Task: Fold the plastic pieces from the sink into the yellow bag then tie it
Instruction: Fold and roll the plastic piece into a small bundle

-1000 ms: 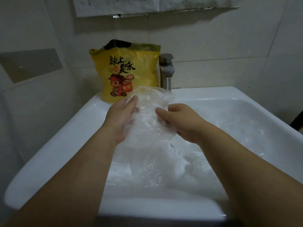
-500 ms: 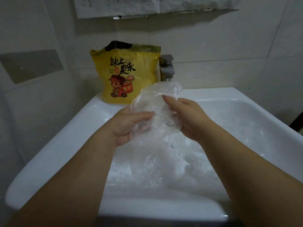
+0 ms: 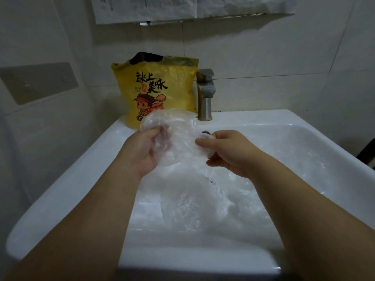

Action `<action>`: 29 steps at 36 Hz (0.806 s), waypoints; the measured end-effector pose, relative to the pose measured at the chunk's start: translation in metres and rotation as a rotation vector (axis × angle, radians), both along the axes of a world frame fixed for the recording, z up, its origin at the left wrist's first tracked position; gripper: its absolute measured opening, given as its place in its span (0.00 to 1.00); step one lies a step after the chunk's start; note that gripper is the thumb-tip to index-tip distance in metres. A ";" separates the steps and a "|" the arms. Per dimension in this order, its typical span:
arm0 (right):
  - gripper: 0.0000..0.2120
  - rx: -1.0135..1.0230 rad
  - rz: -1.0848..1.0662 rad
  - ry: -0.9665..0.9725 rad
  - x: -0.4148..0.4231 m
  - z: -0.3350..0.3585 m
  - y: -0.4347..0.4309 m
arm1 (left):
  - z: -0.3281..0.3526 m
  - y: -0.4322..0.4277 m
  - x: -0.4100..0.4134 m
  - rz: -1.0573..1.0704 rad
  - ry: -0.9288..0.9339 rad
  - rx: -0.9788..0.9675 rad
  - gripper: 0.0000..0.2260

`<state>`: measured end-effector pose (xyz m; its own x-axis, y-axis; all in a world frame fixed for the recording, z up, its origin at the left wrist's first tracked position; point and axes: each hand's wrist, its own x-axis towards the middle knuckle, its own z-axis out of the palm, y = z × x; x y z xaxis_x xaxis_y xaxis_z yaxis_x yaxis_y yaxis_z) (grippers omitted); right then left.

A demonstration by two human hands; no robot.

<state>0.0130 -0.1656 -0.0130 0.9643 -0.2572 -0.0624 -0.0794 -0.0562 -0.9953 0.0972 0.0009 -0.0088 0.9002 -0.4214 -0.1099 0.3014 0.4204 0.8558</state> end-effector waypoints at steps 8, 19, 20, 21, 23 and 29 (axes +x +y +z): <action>0.36 -0.058 0.140 0.177 -0.003 0.005 -0.006 | 0.004 -0.003 -0.012 -0.132 -0.123 0.055 0.11; 0.21 0.268 0.128 0.040 -0.004 0.006 -0.001 | 0.002 -0.004 -0.021 -0.357 -0.245 0.157 0.18; 0.19 0.304 0.098 -0.013 -0.003 0.007 -0.001 | 0.001 -0.004 -0.020 -0.364 -0.250 0.159 0.20; 0.17 0.332 0.068 -0.054 -0.003 0.008 -0.001 | 0.000 -0.004 -0.019 -0.375 -0.255 0.163 0.22; 0.09 0.327 -0.010 -0.103 -0.003 0.009 -0.001 | -0.002 -0.004 -0.018 -0.376 -0.247 0.182 0.25; 0.09 0.180 -0.176 -0.126 -0.004 0.007 -0.001 | -0.003 -0.002 -0.008 -0.222 -0.197 0.192 0.25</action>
